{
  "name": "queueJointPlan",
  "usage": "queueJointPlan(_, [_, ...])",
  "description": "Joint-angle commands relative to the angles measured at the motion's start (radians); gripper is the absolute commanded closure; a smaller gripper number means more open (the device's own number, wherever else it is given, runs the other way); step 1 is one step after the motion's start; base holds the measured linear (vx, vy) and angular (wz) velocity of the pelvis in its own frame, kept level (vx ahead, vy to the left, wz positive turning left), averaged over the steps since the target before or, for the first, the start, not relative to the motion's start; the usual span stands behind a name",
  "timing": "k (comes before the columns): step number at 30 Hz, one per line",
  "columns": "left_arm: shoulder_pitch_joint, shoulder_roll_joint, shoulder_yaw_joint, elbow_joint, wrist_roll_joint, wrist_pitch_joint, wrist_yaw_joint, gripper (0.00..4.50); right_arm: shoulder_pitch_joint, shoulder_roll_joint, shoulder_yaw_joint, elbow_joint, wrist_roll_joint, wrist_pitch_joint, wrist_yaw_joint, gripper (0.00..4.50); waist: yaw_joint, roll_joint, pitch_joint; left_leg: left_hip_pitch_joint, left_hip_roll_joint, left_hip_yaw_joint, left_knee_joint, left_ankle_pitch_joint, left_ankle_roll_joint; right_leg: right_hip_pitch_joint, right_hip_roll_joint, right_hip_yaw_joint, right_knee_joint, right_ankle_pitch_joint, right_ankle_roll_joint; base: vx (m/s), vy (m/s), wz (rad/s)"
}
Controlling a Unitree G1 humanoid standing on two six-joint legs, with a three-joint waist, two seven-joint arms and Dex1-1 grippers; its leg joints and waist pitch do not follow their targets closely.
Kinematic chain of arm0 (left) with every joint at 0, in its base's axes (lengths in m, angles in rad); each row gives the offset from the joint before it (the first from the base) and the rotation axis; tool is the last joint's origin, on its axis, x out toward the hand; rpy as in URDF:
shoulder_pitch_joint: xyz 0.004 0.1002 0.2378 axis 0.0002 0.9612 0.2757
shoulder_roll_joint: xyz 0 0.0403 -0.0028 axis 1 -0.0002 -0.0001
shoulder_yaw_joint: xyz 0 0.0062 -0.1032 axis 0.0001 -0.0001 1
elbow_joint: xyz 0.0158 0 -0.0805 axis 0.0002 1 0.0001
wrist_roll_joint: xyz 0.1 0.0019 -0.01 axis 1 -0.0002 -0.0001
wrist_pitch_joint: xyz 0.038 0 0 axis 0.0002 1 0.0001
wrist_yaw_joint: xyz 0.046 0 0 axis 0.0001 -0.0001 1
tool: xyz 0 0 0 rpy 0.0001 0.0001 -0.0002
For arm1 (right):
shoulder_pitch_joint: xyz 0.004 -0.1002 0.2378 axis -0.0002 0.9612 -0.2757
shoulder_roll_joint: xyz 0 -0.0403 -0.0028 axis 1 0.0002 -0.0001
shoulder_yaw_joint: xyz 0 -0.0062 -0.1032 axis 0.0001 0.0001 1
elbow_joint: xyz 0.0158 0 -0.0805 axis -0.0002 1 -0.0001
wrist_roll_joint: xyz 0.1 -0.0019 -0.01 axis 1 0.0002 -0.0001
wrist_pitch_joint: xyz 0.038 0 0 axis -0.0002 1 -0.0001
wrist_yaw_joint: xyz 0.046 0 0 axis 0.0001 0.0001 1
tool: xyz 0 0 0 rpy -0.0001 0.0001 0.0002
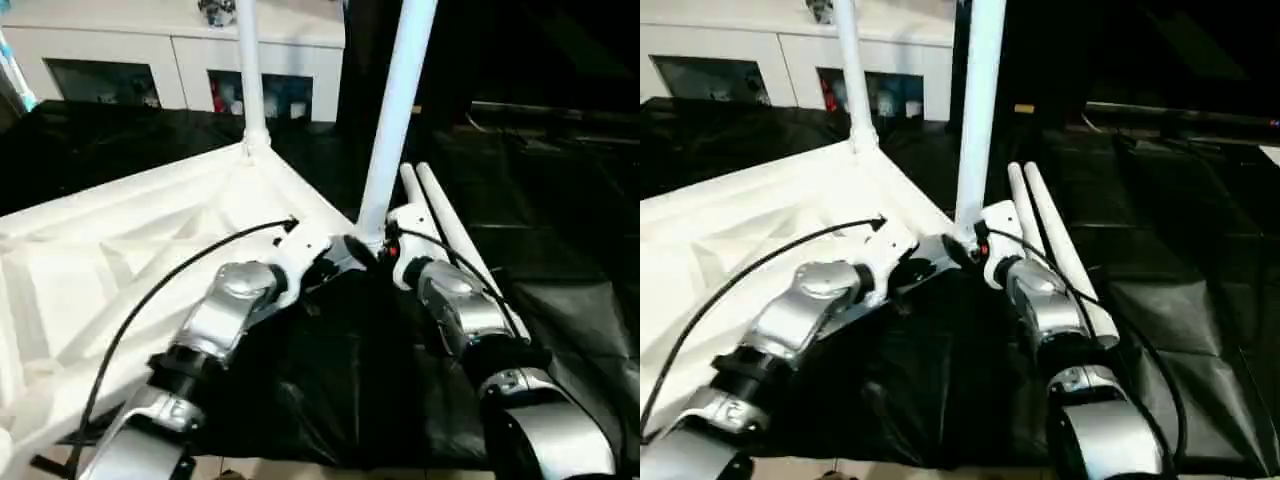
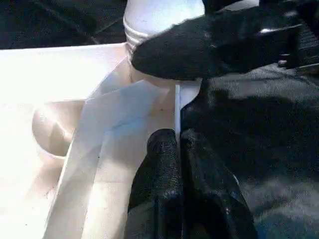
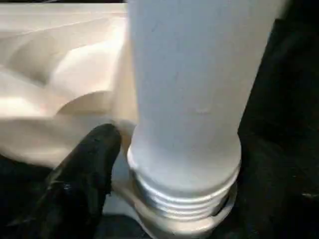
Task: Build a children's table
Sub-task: Rotate leg to tighten
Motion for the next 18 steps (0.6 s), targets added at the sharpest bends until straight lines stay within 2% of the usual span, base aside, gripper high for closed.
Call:
queueJointPlan(1, [0.003,-0.008,-0.039,-0.082,-0.058,-0.079,-0.103,4.5,0.006,-0.01,0.045,-0.007,-0.014,-0.029,0.081,0.75,0.001,0.002,-0.073,0.017,0.014,0.003,-0.065,-0.234,0.036,0.051,-0.041,0.016,-0.067,-0.151,-0.236,0.0,0.0,0.0])
queueJointPlan(4, [0.021,0.016,-0.053,-0.105,-0.072,-0.095,-0.161,4.5,0.007,-0.034,0.043,-0.003,-0.011,-0.045,0.124,0.75,0.006,0.005,-0.072,0.024,0.016,0.006,-0.065,-0.243,0.034,0.045,-0.04,0.018,-0.067,-0.16,-0.246,0.0,0.0,0.0])
queueJointPlan(7, [0.043,0.068,-0.074,-0.119,-0.085,-0.104,-0.245,4.5,0.03,-0.088,0.065,-0.037,-0.003,-0.051,0.276,0.75,0.006,0.004,-0.071,0.021,0.015,0.004,-0.067,-0.256,0.035,0.048,-0.038,0.016,-0.066,-0.173,-0.239,0.0,0.0,0.0])
queueJointPlan(11, [0.043,0.076,-0.075,-0.112,-0.085,-0.112,-0.26,4.5,0.036,-0.098,0.069,-0.047,0.001,-0.047,0.316,0.75,0.004,0.001,-0.071,0.02,0.015,0.005,-0.066,-0.246,0.037,0.049,-0.04,0.017,-0.065,-0.168,-0.244,0.0,0.0,0.0])
queueJointPlan(15, [0.046,0.126,-0.072,-0.103,-0.097,-0.128,-0.357,4.5,0.078,-0.174,0.139,-0.136,0.027,-0.017,0.556,0.75,0.012,-0.001,-0.074,0.019,0.015,0.005,-0.062,-0.217,0.059,0.053,-0.038,0.016,-0.062,-0.14,-0.243,0.0,0.0,0.0])
queueJointPlan(17, [0.049,0.138,-0.072,-0.109,-0.102,-0.128,-0.381,4.5,0.085,-0.19,0.152,-0.151,0.032,-0.013,0.608,0.75,0.015,0.001,-0.073,0.018,0.017,0.006,-0.062,-0.206,0.067,0.052,-0.037,0.015,-0.058,-0.121,-0.254,0.0,0.0,0.0])
queueJointPlan(18, [0.051,0.143,-0.072,-0.114,-0.106,-0.125,-0.391,4.5,0.085,-0.196,0.156,-0.154,0.034,-0.012,0.628,0.75,0.014,-0.007,-0.072,0.018,0.018,0.007,-0.061,-0.208,0.07,0.051,-0.039,0.015,-0.057,-0.127,-0.26,0.0,0.0,0.0])
